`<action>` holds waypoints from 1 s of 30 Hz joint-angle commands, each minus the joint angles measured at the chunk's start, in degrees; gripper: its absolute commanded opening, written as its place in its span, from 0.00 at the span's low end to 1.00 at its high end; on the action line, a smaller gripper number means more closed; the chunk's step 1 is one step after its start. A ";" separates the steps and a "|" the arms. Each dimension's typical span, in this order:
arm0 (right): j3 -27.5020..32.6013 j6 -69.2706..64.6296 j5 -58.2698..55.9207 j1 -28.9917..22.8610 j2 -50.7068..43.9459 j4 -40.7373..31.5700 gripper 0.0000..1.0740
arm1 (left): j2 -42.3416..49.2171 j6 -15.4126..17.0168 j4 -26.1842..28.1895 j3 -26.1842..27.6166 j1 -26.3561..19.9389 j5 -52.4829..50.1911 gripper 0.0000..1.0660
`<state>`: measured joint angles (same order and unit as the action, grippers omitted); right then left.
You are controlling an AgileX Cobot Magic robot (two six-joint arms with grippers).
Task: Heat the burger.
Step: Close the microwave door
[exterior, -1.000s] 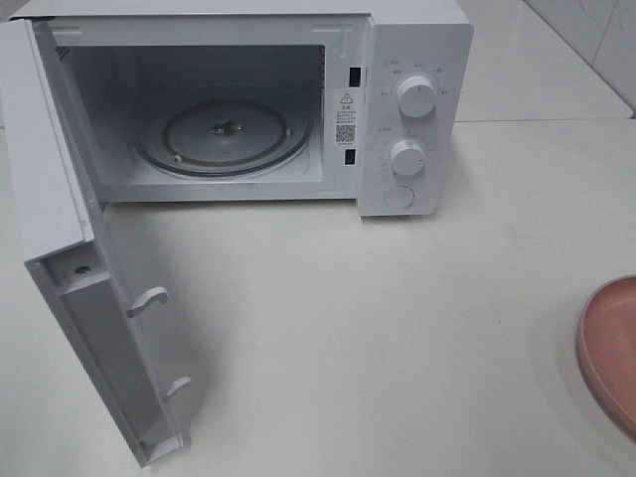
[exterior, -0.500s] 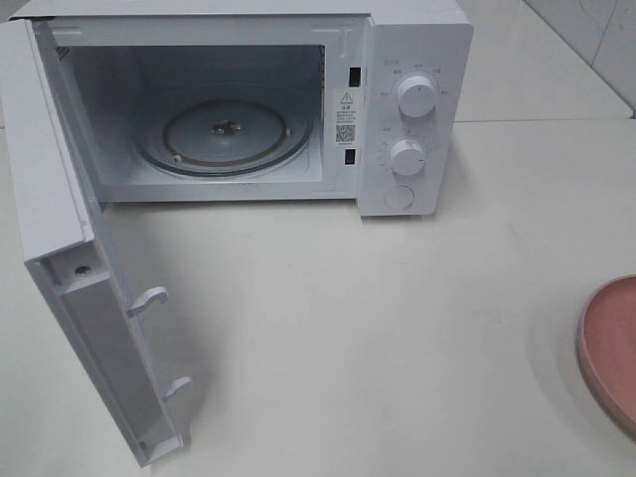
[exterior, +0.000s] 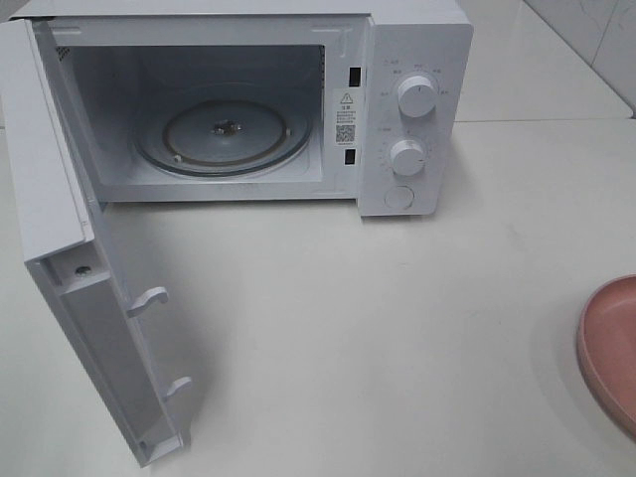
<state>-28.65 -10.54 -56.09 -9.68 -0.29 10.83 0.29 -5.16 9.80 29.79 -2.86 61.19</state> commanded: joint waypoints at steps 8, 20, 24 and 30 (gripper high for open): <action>0.11 0.34 0.63 0.34 -1.43 0.11 0.71 | 0.23 0.23 0.52 -0.11 -0.17 0.11 0.92; 0.11 0.34 0.63 0.34 -1.43 0.11 0.71 | 0.23 0.34 0.63 -0.11 -0.17 0.11 0.92; 0.11 0.34 0.63 0.34 -1.43 0.11 0.71 | 0.23 1.66 0.57 0.29 -0.17 -0.63 0.92; 0.11 0.34 0.63 0.34 -1.43 0.11 0.71 | 0.11 5.56 -0.80 1.20 -0.17 -4.01 0.79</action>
<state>-28.65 -10.54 -56.09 -9.68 -0.29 10.83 0.29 -0.34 9.11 30.48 -2.86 58.61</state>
